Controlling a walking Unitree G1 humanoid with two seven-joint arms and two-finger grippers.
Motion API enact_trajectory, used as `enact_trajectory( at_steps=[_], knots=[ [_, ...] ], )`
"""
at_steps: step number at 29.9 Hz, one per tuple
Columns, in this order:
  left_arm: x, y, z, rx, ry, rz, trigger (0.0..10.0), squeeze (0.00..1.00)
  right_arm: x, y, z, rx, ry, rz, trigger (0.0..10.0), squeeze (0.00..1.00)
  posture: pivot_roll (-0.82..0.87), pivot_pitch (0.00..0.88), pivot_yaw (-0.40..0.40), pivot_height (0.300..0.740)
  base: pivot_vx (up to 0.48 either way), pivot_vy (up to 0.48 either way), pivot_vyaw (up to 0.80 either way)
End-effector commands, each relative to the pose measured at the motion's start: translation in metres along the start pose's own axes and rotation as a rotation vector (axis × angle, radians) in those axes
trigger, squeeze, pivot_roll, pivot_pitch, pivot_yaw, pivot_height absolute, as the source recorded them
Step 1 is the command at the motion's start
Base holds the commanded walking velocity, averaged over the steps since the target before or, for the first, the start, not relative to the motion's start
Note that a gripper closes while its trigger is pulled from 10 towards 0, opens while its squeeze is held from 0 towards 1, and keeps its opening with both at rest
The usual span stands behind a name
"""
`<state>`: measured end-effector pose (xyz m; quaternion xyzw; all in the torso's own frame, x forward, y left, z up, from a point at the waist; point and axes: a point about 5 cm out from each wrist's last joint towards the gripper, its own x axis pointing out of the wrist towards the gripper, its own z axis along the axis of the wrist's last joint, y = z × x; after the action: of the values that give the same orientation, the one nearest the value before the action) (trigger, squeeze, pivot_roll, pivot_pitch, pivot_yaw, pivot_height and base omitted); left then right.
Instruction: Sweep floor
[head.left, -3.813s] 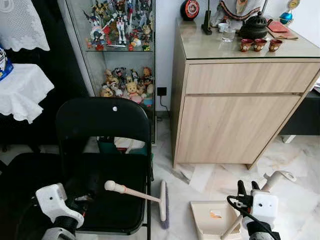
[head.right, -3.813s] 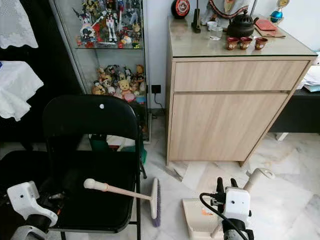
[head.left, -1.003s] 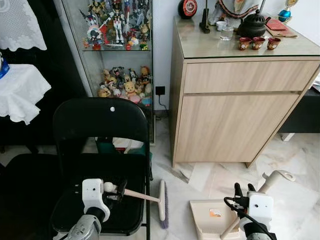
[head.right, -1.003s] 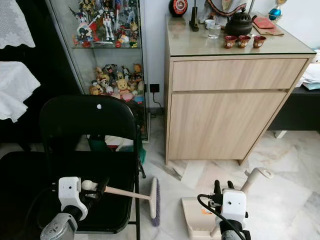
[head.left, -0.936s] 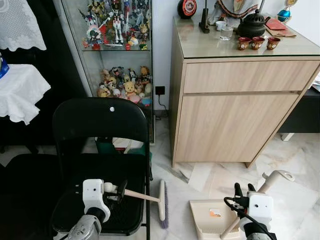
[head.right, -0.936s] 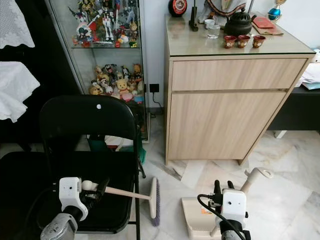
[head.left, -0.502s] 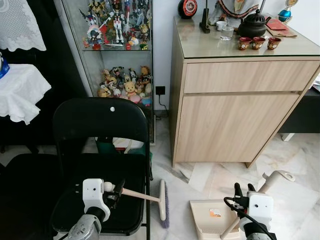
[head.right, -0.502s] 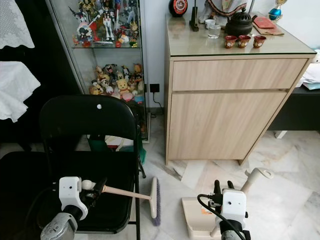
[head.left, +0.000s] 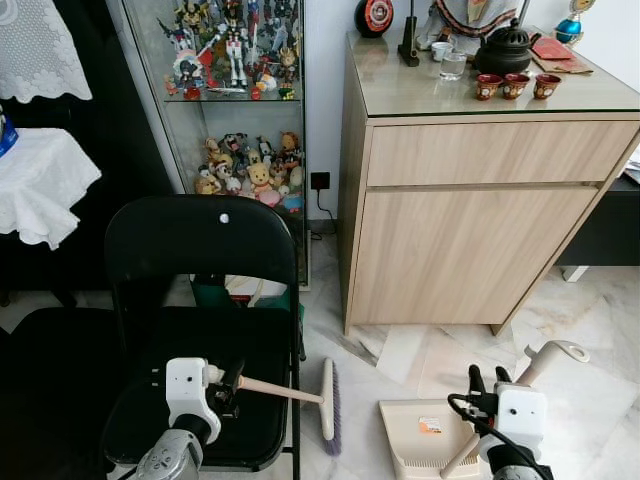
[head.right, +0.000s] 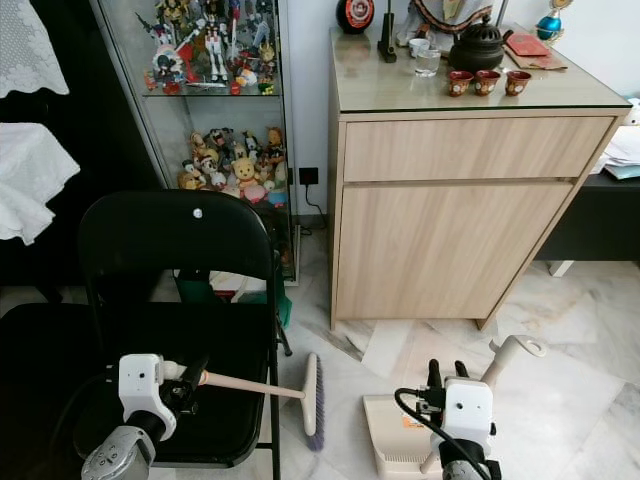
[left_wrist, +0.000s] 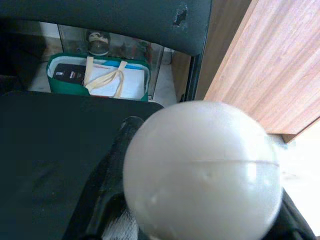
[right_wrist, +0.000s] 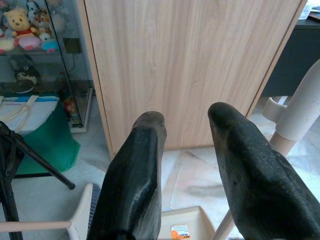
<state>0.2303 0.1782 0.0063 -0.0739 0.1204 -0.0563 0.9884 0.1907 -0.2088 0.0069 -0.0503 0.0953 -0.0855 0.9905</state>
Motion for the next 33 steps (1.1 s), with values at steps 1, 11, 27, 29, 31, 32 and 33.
enact_trajectory(
  at_steps=[1, 11, 27, 29, 31, 32, 33],
  knots=[
    [0.001, 0.000, -0.001, 0.021, 0.006, -0.007, 0.0, 0.00, 0.001, 0.001, 0.001, 0.004, 0.000, 0.004, 10.0, 0.00, -0.10, 0.000, 0.004, 0.740, 0.000, 0.000, 0.00],
    [0.004, -0.002, 0.007, 0.001, -0.028, -0.017, 0.0, 0.00, 0.005, 0.002, 0.001, 0.010, -0.003, 0.001, 10.0, 0.00, -0.10, 0.000, 0.008, 0.740, 0.000, 0.000, 0.00],
    [-0.013, -0.001, 0.027, 0.120, -0.113, -0.034, 1.5, 0.00, 0.011, 0.003, 0.004, 0.021, -0.019, -0.003, 10.0, 0.00, -0.09, 0.000, 0.017, 0.740, 0.000, 0.000, 0.00],
    [-0.013, -0.002, 0.031, 0.132, -0.136, -0.039, 7.8, 0.00, 0.012, 0.003, 0.004, 0.021, -0.021, -0.002, 10.0, 0.00, -0.09, 0.000, 0.017, 0.740, 0.000, 0.000, 0.00],
    [-0.014, -0.005, 0.038, 0.143, -0.158, -0.053, 10.0, 0.00, 0.012, 0.004, 0.004, 0.021, -0.022, 0.001, 10.0, 0.00, -0.09, 0.000, 0.017, 0.740, 0.000, 0.000, 0.00],
    [-0.013, -0.006, 0.038, 0.145, -0.159, -0.054, 10.0, 0.00, 0.012, 0.004, 0.004, 0.022, -0.022, 0.002, 10.0, 0.00, -0.09, 0.000, 0.017, 0.740, 0.000, 0.000, 0.00],
    [-0.013, -0.006, 0.039, 0.146, -0.160, -0.054, 10.0, 0.00, 0.012, 0.005, 0.004, 0.022, -0.023, 0.002, 10.0, 0.00, -0.09, 0.000, 0.017, 0.740, 0.000, 0.000, 0.00]
  ],
)
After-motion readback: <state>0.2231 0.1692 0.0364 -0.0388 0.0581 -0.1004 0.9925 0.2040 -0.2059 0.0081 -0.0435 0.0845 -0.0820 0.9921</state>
